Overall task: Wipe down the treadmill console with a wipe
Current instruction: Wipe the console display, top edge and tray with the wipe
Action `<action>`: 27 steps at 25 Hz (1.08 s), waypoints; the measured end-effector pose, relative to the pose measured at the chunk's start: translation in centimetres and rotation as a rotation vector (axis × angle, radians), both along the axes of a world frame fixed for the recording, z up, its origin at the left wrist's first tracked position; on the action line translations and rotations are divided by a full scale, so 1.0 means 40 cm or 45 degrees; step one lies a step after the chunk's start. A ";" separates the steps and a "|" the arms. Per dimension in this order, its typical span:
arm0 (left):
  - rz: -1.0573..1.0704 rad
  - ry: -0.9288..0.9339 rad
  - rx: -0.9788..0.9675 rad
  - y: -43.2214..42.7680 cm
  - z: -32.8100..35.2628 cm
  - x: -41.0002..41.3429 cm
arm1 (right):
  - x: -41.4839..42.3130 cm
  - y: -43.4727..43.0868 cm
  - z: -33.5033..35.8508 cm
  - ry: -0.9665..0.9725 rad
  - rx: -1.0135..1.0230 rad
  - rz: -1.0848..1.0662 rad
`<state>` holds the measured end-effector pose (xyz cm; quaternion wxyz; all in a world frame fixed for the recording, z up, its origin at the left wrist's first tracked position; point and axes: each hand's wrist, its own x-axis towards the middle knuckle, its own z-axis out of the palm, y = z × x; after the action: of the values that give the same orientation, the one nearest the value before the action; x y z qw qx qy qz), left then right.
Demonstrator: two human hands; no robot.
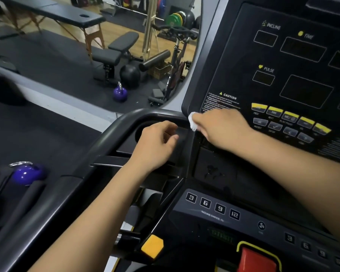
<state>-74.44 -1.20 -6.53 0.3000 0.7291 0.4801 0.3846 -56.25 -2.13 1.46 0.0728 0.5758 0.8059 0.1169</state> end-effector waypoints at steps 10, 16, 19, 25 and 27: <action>0.074 0.050 0.003 0.005 0.015 0.066 | 0.010 -0.013 0.010 0.170 0.031 -0.048; 0.091 0.037 -0.009 -0.005 0.015 0.079 | 0.085 0.161 0.210 0.472 0.540 -0.187; 0.074 -0.022 -0.001 -0.011 0.017 0.076 | 0.092 0.171 0.199 0.456 0.661 -0.190; -0.120 0.055 0.169 -0.012 0.032 0.104 | 0.043 0.084 0.063 0.094 -0.085 0.117; -0.304 0.211 0.331 -0.028 0.040 0.159 | 0.076 0.098 0.097 0.244 -0.023 0.050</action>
<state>-68.10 -2.33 -4.94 0.2064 0.8427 0.3595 0.3436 -53.23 1.77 5.33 -0.0018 0.5679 0.8212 0.0552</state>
